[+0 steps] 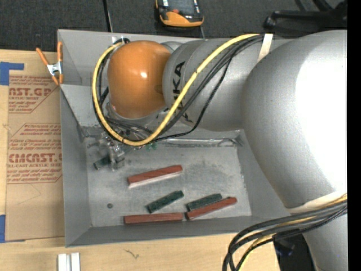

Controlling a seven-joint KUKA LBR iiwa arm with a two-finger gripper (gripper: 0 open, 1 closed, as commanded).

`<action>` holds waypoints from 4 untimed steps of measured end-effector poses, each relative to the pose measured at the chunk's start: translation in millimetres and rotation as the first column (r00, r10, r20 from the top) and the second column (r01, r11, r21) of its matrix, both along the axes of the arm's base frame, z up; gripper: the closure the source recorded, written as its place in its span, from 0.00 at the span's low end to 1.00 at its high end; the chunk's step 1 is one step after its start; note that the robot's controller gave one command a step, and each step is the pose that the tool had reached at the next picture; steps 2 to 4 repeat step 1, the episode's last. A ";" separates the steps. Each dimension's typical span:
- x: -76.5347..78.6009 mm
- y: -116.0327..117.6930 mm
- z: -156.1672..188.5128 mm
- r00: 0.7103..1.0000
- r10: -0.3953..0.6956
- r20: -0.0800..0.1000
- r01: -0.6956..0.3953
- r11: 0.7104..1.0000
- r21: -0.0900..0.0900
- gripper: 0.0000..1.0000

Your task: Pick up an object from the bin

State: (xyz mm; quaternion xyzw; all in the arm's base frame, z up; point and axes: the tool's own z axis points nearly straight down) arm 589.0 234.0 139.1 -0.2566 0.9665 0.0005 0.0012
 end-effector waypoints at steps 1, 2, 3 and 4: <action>-0.7 -0.2 9.8 1.000 0.000 -0.004 0.000 1.000 -0.001 1.00; -0.7 -0.2 9.8 1.000 0.000 -0.004 0.000 1.000 -0.001 1.00; -0.7 -0.2 9.8 1.000 0.000 -0.004 0.000 1.000 -0.001 1.00; -0.7 -0.2 9.8 1.000 0.000 -0.004 0.000 1.000 -0.001 1.00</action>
Offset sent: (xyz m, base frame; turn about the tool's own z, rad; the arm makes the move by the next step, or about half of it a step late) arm 0.0000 -0.0001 0.0211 0.0000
